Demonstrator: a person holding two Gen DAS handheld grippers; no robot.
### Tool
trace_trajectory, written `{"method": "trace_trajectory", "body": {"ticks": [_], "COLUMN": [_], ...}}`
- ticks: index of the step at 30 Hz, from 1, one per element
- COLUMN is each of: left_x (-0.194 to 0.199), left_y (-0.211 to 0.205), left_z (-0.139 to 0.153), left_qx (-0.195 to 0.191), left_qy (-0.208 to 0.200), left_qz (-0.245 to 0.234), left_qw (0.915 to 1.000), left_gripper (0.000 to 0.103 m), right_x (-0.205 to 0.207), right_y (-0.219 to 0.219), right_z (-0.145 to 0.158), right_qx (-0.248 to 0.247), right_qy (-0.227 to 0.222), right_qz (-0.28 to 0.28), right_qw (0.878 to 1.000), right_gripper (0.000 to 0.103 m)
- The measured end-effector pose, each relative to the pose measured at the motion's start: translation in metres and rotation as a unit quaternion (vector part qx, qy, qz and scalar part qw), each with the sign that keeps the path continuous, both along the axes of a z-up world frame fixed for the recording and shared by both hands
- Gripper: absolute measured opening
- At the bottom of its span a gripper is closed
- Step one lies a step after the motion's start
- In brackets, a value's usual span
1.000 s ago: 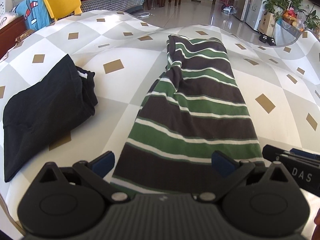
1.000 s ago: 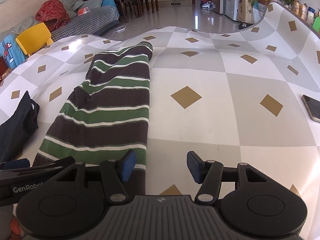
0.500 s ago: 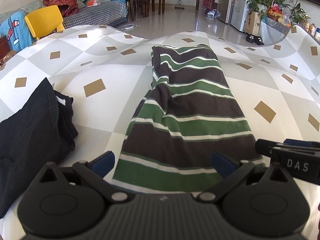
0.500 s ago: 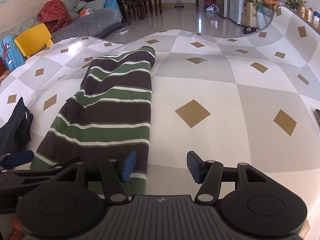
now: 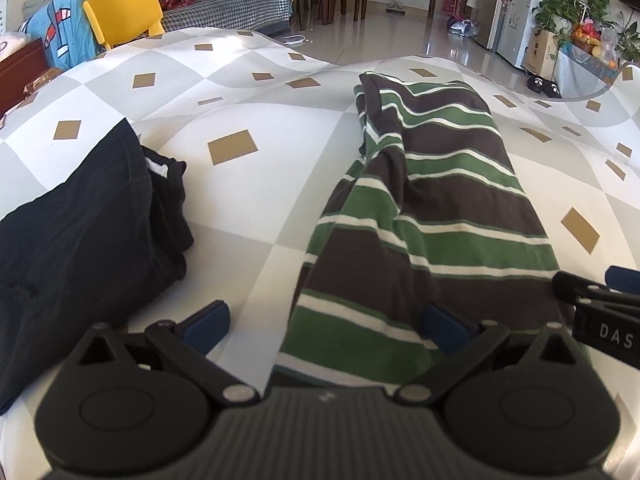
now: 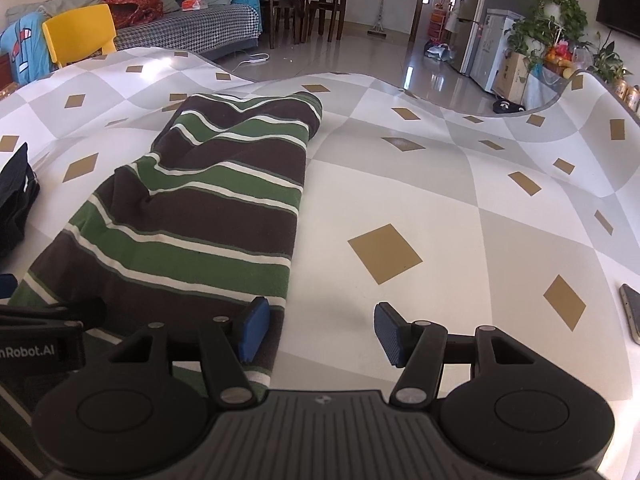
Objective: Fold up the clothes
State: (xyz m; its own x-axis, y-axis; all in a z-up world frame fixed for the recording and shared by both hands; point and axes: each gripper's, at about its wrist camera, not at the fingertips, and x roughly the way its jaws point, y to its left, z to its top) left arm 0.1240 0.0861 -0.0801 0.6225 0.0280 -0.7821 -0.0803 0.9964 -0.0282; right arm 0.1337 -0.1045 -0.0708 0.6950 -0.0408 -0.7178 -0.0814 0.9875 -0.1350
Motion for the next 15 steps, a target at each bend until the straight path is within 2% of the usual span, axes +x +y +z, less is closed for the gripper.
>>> {"method": "trace_trajectory", "body": {"ticks": [8, 15], "left_x": [-0.004, 0.004], "left_y": [0.011, 0.013], "left_z": [0.002, 0.009], "left_qx": [0.000, -0.020], "left_qy": [0.018, 0.014], "left_qz": [0.040, 0.065], "left_qw": [0.9991, 0.9976], "left_gripper": [0.103, 0.103], "right_x": [-0.005, -0.005], "right_y": [-0.011, -0.026], "right_z": [0.000, 0.011], "right_qx": [-0.020, 0.036], "right_qy": [0.003, -0.007], "right_qz": [-0.033, -0.049], "right_qw": [0.999, 0.998], "right_gripper": [0.059, 0.055]}}
